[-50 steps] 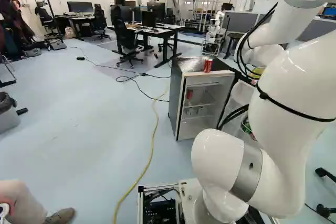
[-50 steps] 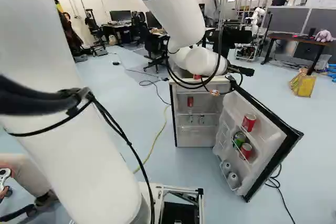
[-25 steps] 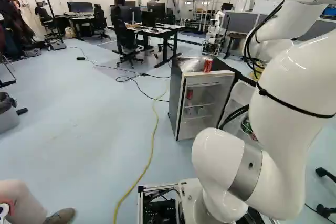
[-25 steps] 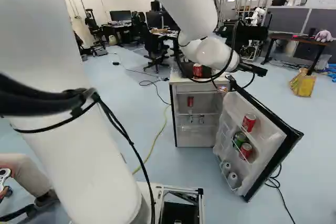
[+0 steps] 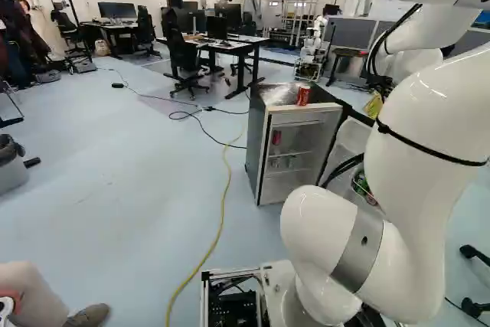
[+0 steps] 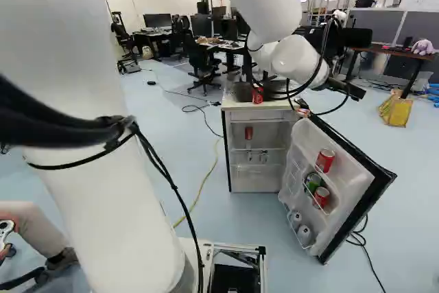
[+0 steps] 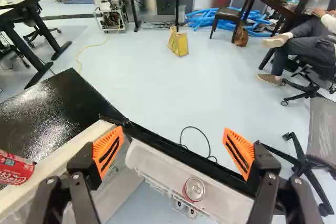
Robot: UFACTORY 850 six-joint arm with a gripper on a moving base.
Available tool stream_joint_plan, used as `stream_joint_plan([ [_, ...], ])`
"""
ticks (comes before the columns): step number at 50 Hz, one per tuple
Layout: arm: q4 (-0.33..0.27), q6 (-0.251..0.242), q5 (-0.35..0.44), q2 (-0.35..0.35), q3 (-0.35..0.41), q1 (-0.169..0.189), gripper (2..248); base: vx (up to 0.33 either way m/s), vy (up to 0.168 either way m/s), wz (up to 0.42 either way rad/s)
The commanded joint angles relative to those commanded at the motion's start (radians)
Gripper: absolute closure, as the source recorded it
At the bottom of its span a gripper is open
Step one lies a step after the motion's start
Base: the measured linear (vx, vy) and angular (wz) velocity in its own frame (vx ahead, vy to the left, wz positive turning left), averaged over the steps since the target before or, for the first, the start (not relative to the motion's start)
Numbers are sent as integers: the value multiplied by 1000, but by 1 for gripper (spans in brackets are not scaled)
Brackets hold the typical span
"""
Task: Grab a drink from the fridge
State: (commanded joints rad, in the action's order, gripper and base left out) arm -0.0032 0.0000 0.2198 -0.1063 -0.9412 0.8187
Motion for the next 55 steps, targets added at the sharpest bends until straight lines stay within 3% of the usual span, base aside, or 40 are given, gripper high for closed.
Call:
stream_joint_plan([
  [55,79,0,-252,-186,-235,101,3,0,0,0],
])
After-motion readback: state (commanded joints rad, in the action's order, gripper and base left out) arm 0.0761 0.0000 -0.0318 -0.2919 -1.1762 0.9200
